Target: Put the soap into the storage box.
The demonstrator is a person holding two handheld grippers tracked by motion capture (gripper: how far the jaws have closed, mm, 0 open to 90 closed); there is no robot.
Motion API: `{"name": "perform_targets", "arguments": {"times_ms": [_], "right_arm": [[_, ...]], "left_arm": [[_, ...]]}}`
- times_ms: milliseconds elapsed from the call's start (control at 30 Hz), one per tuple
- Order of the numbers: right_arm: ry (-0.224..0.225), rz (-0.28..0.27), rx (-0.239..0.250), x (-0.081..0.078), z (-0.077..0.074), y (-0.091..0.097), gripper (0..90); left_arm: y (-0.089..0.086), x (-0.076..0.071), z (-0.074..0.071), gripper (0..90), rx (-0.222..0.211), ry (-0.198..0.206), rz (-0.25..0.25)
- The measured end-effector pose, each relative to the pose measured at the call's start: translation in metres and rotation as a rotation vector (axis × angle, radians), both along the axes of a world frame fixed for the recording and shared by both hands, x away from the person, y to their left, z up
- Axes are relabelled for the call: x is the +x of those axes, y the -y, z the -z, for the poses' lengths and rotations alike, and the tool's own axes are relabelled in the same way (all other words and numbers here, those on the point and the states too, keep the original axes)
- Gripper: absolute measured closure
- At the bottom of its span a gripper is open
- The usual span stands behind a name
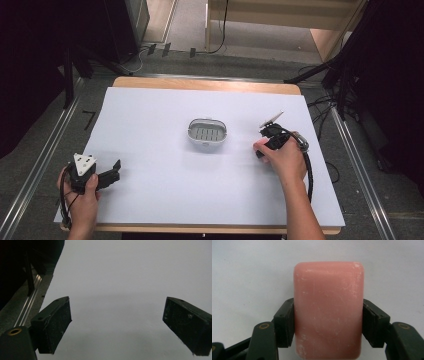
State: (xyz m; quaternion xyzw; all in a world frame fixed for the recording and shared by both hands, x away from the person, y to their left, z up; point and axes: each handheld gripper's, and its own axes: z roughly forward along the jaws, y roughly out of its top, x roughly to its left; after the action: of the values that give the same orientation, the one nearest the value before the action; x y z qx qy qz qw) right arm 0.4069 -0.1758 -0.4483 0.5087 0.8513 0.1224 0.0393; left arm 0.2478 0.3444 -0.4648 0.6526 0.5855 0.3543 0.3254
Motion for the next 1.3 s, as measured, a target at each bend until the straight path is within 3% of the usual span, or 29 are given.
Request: {"name": "perform_targets", "arguments": {"times_ms": [233,333,400,433,533,667,800,900,1000,1033,1100,1200,1300], "right_arm": [[-0.017,-0.027,-0.002,0.003,-0.001,0.000,38.3],[-0.008,-0.087,0.028,0.001,-0.005,-0.006,38.4],[-0.004,-0.097,0.032,0.001,-0.006,-0.008,38.4],[0.008,-0.145,0.022,-0.001,-0.012,-0.013,38.4],[0.019,-0.171,0.023,-0.001,-0.017,-0.017,38.4],[0.055,-0.280,0.036,-0.002,-0.030,-0.029,38.4],[0.064,-0.343,0.037,-0.004,-0.035,-0.037,38.3],[0.079,-0.426,0.035,-0.003,-0.039,-0.045,38.4],[0.085,-0.455,0.031,-0.004,-0.042,-0.049,38.4],[0.100,-0.504,0.030,-0.003,-0.044,-0.052,38.3],[0.103,-0.513,0.028,-0.003,-0.045,-0.054,38.4],[0.121,-0.578,0.013,-0.002,-0.052,-0.060,38.3],[0.125,-0.599,0.030,0.001,-0.056,-0.065,38.3]], "left_arm": [[0.000,0.000,0.000,8.9,-0.003,0.000,0.000],[0.000,0.000,0.000,8.9,-0.004,0.000,-0.002],[0.000,0.000,0.000,8.9,-0.003,0.001,-0.001],[0.000,0.000,0.000,9.0,-0.002,0.000,0.000],[0.000,0.000,0.000,8.9,-0.003,0.001,0.000],[0.000,0.000,0.000,9.0,-0.003,0.000,-0.001],[0.000,0.000,0.000,8.9,-0.004,0.000,-0.003],[0.000,0.000,0.000,8.9,-0.004,-0.001,-0.003],[0.000,0.000,0.000,8.9,-0.005,0.001,-0.002],[0.000,0.000,0.000,8.9,-0.005,0.001,-0.002],[0.000,0.000,0.000,8.9,-0.005,0.001,-0.002],[0.000,0.000,0.000,8.9,-0.005,0.000,-0.003],[0.000,0.000,0.000,8.9,-0.004,0.000,-0.003]]}}
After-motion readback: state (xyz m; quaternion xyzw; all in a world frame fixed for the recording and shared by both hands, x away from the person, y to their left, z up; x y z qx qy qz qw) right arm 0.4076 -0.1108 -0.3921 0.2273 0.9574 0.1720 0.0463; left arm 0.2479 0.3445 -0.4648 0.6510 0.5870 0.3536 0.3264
